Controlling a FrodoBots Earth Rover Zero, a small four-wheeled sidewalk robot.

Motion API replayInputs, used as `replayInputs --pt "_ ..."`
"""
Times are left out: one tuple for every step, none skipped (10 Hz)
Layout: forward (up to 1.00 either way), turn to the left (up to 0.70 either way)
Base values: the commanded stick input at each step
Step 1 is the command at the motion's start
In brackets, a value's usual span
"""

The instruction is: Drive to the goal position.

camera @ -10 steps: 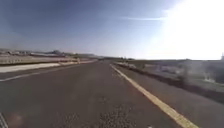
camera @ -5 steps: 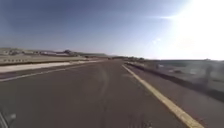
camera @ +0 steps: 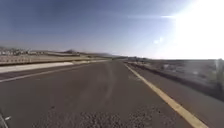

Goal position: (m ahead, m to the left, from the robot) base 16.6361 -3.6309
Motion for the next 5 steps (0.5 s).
replayInputs --pt "0.70 0.00" --pt "0.70 0.00" --pt "0.70 0.00" --pt "0.70 0.00" --pt "0.70 0.00"
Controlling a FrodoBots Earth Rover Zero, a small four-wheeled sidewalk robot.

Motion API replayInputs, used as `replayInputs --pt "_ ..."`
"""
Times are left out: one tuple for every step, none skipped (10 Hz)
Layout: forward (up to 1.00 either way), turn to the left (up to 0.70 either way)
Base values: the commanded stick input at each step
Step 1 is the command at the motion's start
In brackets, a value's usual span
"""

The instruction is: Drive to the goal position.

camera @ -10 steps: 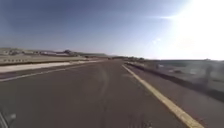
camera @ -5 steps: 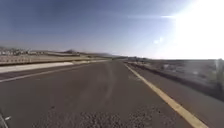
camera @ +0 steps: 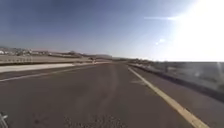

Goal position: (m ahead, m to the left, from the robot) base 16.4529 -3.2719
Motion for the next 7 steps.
replayInputs --pt "0.70 0.00" --pt "0.70 0.00" --pt "0.70 0.00" --pt "0.70 0.00" --pt "0.70 0.00" --pt "0.70 0.00" --pt "0.70 0.00"
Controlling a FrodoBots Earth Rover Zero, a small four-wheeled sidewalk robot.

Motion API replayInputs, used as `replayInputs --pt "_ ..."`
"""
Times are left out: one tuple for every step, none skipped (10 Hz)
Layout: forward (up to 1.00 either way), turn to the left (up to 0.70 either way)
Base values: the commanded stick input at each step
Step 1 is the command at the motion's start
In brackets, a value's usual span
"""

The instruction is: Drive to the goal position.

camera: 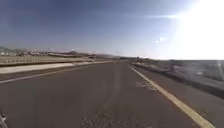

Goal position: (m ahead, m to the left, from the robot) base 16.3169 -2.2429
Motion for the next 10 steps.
replayInputs --pt "0.70 0.00" --pt "0.70 0.00" --pt "0.70 0.00" --pt "0.70 0.00" --pt "0.70 0.00" --pt "0.70 0.00" --pt "0.70 -0.17" --pt "0.70 -0.35" --pt "0.70 -0.18" --pt "0.70 0.00"
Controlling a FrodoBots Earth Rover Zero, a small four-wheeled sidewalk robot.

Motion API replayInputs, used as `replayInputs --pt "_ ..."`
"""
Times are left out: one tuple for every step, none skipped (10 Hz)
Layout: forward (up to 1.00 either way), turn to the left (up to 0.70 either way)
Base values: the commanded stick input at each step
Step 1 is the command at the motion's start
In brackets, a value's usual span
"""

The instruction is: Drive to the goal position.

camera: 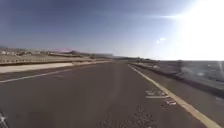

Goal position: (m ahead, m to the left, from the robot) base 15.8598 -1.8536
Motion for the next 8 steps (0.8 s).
replayInputs --pt "0.70 0.00" --pt "0.70 0.00" --pt "0.70 0.00" --pt "0.70 0.00" --pt "0.70 0.00" --pt "0.70 0.00" --pt "0.70 0.00" --pt "0.70 0.00"
